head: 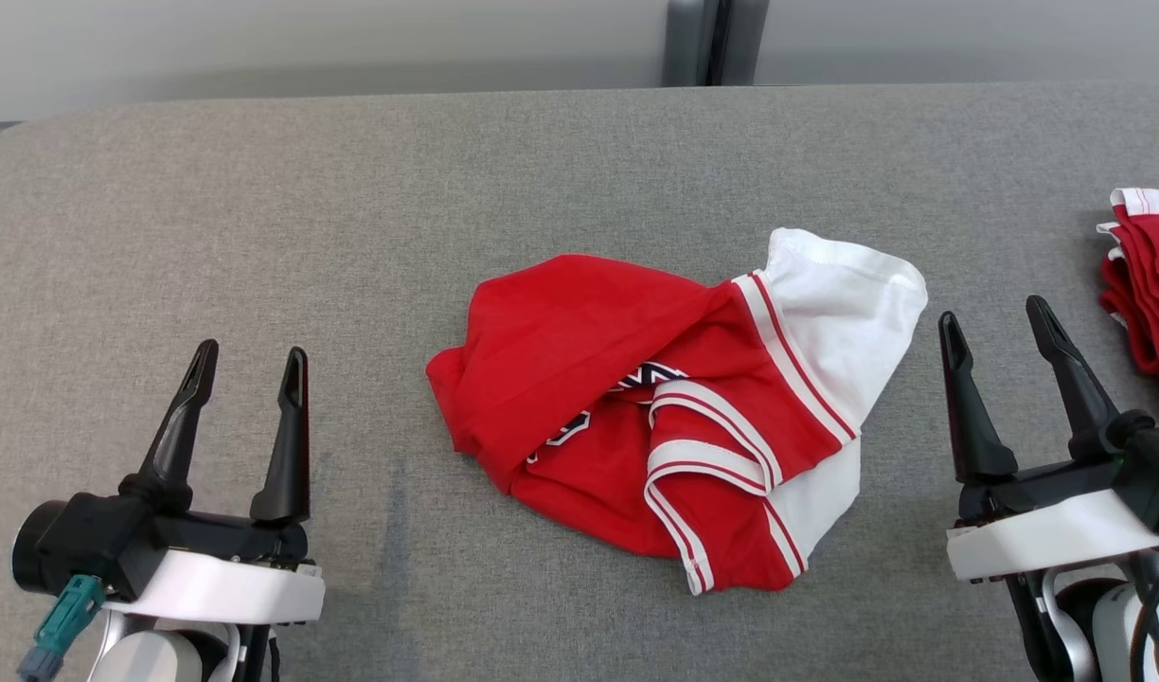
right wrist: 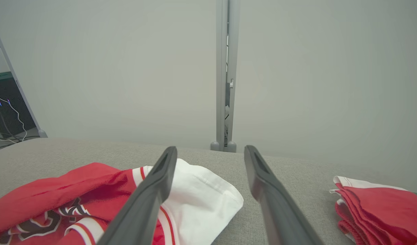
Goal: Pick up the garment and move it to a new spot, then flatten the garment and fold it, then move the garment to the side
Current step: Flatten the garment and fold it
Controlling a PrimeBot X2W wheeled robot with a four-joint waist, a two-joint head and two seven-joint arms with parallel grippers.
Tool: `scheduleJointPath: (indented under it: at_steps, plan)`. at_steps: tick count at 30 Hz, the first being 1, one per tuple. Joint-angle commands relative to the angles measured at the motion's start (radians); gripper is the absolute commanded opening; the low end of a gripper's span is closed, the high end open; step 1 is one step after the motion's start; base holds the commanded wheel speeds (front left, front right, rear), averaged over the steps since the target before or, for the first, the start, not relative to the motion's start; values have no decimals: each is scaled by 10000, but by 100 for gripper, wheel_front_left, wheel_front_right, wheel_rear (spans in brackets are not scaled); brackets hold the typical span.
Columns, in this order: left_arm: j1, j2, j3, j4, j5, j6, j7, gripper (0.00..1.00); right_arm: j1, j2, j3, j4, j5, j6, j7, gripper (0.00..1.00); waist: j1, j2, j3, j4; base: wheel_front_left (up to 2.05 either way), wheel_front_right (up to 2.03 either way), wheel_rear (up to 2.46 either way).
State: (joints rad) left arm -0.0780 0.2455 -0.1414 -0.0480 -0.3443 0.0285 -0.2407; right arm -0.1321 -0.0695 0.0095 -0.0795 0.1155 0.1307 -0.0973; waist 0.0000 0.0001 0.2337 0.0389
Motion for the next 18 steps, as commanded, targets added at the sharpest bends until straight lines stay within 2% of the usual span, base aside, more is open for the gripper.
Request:
scheduleJointPath:
  at_steps: [1, 11, 14, 18]
  plan:
    - [49, 72, 11, -37, -39, 42, 13, 100, 97, -7, -21, -93, 23, 3, 56, 100, 0, -1, -13, -1, 0, 0, 0]
    - [91, 126, -170, -129, -100, 8, 229, 100, 259, 102, -37, -462, 30, 3, 313, 100, 0, -1, 9, 27, 0, 0, 0]
    - [-92, 108, -515, -63, -153, -243, 548, 100, 200, 113, -17, -509, 8, 3, 350, 100, 0, -1, 82, 8, 0, 0, 0]
    - [-198, 42, -1162, 338, -473, -807, 1219, 100, 81, 118, 117, -541, 7, 3, 375, 100, 0, -1, 259, -127, 0, 0, 0]
